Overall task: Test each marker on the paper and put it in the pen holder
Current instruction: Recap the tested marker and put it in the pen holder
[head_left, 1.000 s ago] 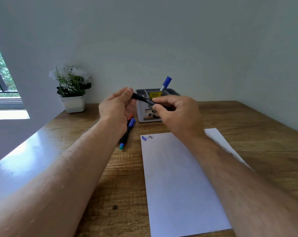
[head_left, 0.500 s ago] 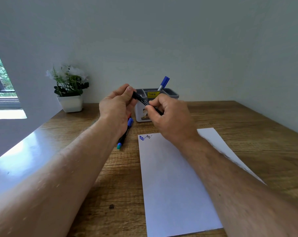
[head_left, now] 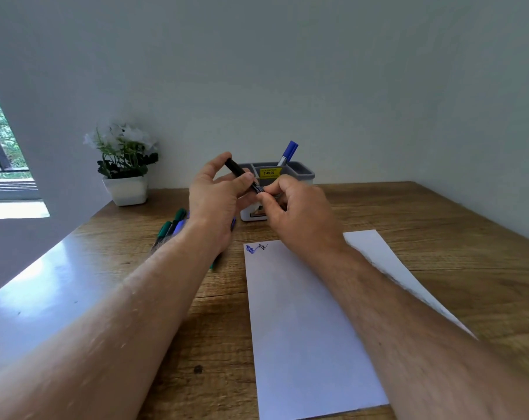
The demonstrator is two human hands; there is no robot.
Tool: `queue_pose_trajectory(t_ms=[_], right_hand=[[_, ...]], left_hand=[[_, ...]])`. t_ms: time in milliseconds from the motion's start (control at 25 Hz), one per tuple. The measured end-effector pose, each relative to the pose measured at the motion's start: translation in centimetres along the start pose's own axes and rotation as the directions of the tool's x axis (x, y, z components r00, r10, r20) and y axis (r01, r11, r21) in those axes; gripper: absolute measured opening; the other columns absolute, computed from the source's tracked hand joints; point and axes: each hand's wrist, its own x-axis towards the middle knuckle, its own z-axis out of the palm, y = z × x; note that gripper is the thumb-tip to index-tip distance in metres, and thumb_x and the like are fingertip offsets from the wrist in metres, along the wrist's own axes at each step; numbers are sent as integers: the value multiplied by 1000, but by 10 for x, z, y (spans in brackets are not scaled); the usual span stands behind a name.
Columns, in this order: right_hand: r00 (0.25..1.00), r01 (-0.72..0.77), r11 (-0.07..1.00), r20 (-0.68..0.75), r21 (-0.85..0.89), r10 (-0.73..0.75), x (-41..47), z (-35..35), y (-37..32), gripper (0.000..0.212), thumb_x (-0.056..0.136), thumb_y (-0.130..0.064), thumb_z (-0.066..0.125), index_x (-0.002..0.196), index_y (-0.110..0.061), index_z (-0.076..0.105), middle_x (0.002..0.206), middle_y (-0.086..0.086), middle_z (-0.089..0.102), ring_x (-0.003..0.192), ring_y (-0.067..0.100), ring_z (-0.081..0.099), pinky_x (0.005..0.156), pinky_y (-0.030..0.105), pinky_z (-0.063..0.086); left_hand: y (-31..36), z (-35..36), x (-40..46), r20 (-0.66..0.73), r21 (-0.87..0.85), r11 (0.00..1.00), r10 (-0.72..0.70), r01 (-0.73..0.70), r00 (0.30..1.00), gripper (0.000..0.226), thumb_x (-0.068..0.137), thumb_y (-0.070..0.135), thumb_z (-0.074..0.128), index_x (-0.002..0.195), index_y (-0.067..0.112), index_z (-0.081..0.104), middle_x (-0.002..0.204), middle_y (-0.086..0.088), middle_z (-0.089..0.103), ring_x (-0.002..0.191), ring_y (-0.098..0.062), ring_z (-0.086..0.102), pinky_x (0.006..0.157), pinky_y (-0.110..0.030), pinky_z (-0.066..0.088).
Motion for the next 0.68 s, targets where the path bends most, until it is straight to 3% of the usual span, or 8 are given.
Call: queue_pose_trajectory(t_ms=[160, 360, 560, 680], right_hand=[[997, -4, 999, -71, -41, 1, 3, -1, 1, 16, 96, -31, 58, 94, -20, 69, 78, -10, 67, 68, 5, 65, 61, 24, 59], [993, -48, 997, -114, -58, 41, 4, -2, 4, 14, 96, -24, 58, 95, -16, 69, 78, -10, 63, 69, 6, 63, 65, 21, 58], [989, -39, 998, -147, -46, 32, 4, -5, 0, 17, 96, -24, 56, 92, -16, 70, 77, -10, 63, 69, 7, 64, 64, 20, 57], [989, -32, 998, -147, -50, 25, 3, -5, 3, 18, 97, -24, 56, 91, -15, 70, 72, -8, 63, 64, 6, 62, 64, 20, 57]], left_hand=[[1, -4, 0, 26, 133, 985, 108, -111, 994, 59, 86, -6, 68, 138, 18, 53, 100, -6, 73, 85, -16, 75, 77, -36, 62], [12, -5, 0, 19, 221, 936, 276, -273, 961, 60, 85, -4, 71, 135, 22, 50, 102, -8, 71, 86, -14, 75, 72, -30, 61], [29, 0, 14, -104, 333, 833, 498, -442, 861, 54, 81, 3, 76, 123, 25, 51, 97, -2, 69, 80, -10, 73, 74, -36, 63], [36, 11, 22, -102, 398, 743, 618, -537, 779, 52, 81, 7, 76, 119, 30, 49, 92, 6, 67, 79, -5, 71, 77, -34, 61]])
